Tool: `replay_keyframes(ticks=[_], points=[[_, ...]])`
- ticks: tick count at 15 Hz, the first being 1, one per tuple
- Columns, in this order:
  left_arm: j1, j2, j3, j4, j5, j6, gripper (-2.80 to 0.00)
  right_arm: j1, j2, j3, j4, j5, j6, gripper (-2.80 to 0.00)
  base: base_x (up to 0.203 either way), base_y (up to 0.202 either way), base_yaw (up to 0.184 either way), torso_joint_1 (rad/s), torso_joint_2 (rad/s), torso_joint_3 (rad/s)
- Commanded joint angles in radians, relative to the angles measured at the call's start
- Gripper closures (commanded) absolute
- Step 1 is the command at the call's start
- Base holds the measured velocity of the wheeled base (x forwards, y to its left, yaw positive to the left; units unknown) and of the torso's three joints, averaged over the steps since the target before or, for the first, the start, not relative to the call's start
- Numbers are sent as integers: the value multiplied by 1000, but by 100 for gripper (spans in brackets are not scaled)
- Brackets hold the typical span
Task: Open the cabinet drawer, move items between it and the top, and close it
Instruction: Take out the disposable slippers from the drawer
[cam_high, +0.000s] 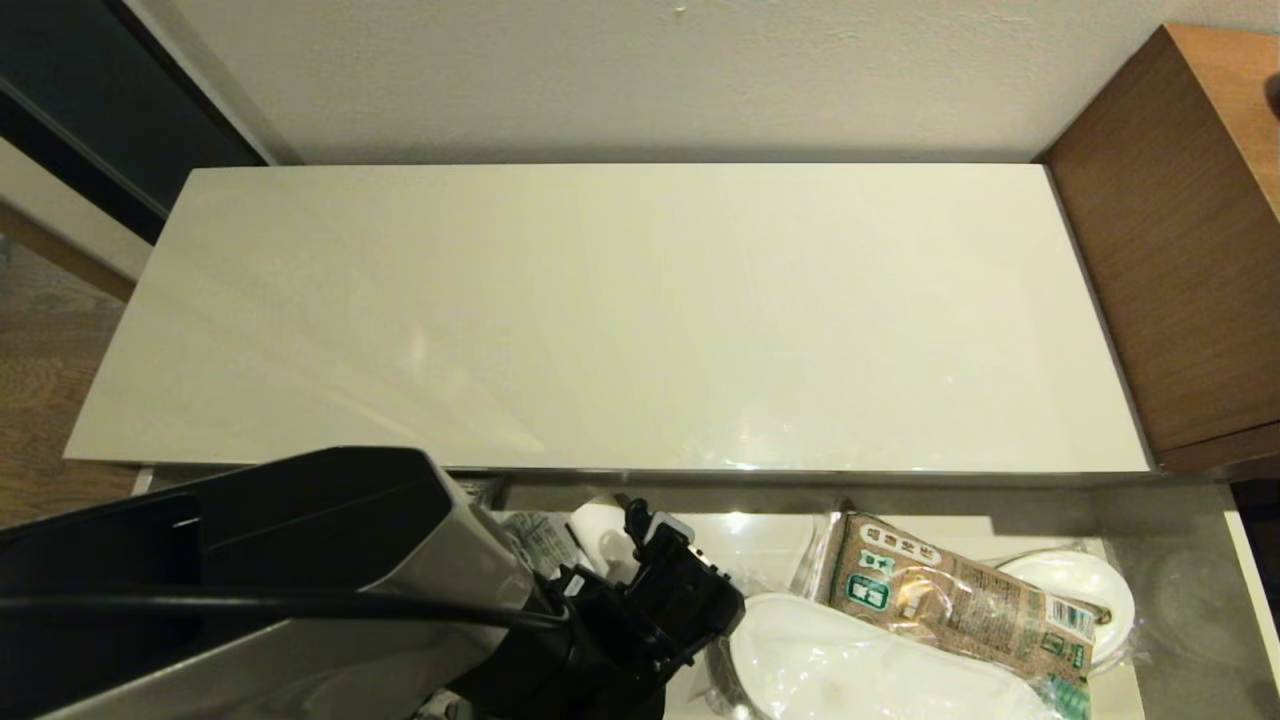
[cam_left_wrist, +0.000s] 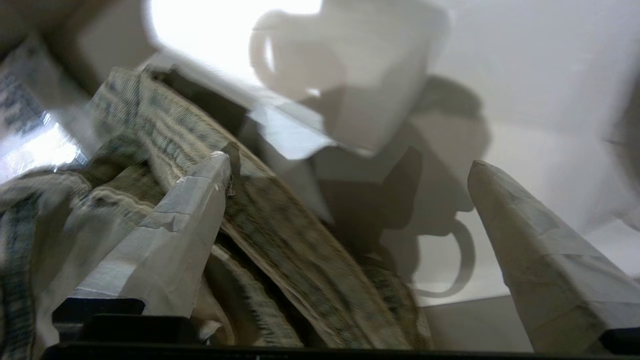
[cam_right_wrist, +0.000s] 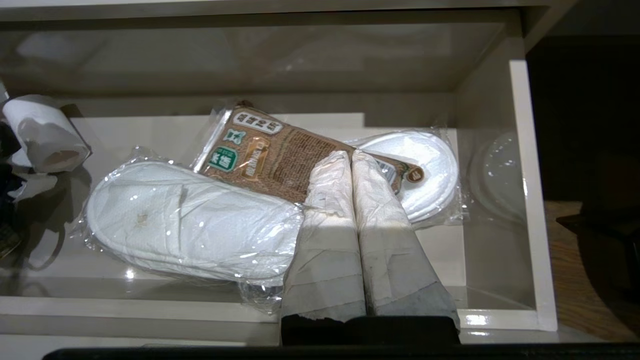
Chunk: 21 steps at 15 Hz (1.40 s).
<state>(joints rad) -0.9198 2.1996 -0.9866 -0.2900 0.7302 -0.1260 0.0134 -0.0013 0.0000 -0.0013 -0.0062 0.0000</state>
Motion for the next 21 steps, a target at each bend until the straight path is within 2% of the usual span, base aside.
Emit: replay_keyframes(ticks=[1,4,6,8,12,17,21], points=[[17,-11,-4,-1,5,-15,-280,0,-22,2,0,0,0,0,0,0,0,0,0,0],[53,-12,-20,-3,6,-53,-280,0,-22,2,0,0,0,0,0,0,0,0,0,0],[69,-11,-31,-4,7,-57,-280,0,-22,2,0,0,0,0,0,0,0,0,0,0],[140,-14,-75,-3,9,-63,-280,0,-22,2,0,0,0,0,0,0,0,0,0,0],[173,-11,-83,-8,9,-66,-280,0,-22,2,0,0,0,0,0,0,0,0,0,0],[186,-6,-81,-9,8,-67,-280,0,-22,2,0,0,0,0,0,0,0,0,0,0],[159,-49,-59,-5,16,-60,-280,0,-22,2,0,0,0,0,0,0,0,0,0,0]])
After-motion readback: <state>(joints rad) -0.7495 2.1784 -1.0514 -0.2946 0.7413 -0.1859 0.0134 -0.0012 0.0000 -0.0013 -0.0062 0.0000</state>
